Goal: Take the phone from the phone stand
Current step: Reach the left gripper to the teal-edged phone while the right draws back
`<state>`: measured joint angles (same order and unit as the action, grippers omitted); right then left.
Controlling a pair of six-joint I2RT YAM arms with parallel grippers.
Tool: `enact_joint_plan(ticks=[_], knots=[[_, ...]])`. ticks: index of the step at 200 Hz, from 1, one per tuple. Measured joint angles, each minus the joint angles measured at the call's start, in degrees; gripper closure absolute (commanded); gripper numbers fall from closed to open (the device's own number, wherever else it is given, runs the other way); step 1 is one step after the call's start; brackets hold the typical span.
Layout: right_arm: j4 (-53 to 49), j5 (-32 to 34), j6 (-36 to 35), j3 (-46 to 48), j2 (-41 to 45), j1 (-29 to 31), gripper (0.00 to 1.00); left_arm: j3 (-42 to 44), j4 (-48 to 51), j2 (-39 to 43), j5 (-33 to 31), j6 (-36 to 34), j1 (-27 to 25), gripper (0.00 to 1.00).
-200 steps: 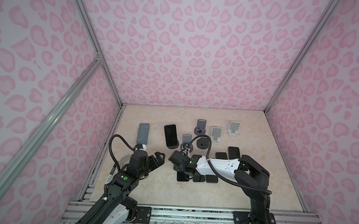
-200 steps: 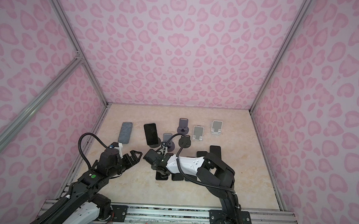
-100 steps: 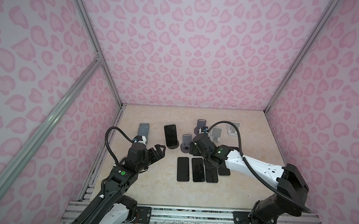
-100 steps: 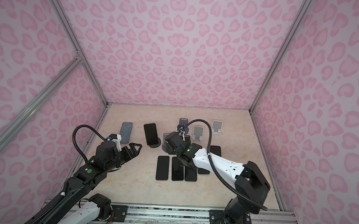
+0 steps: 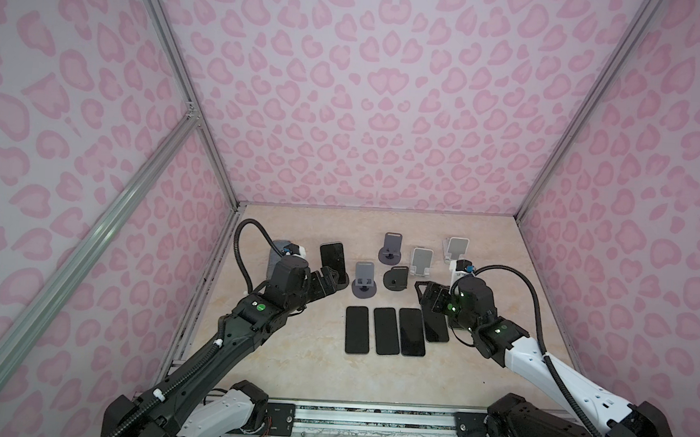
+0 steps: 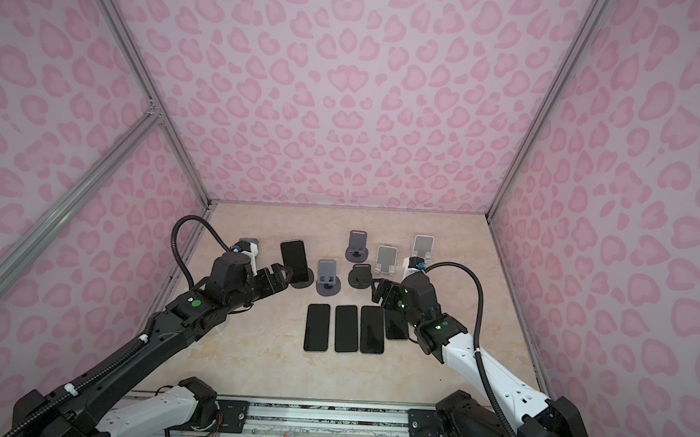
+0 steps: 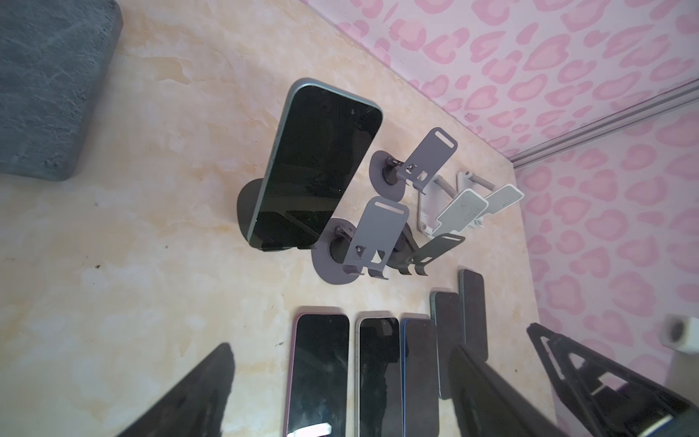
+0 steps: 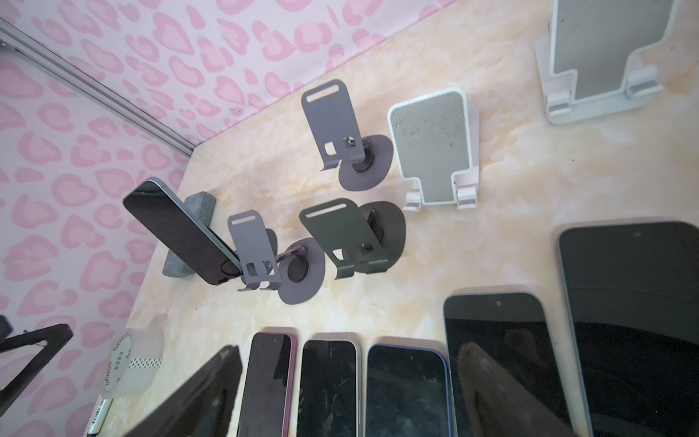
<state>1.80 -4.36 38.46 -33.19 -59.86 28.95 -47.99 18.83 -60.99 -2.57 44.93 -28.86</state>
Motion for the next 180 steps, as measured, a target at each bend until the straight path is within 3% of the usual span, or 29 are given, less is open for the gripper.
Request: enact_joint_plan(ticks=[64,104,180], knots=[[3.63,3.3,-2.05,0.72,-0.42,-0.5,0.07,-12.83,3.32,-14.21,-13.57,-4.59,-3.5,0.01],[6.21,4.37,-2.08,1.62,-2.32,-1.22,0.06,-18.51,5.95,-21.7,-15.96,-6.84,-3.56,0.02],[9.75,8.85,-2.73,7.78,1.84,-1.49,0.05,-24.46,7.87,-30.03,-18.56,-7.43,-3.56,0.02]])
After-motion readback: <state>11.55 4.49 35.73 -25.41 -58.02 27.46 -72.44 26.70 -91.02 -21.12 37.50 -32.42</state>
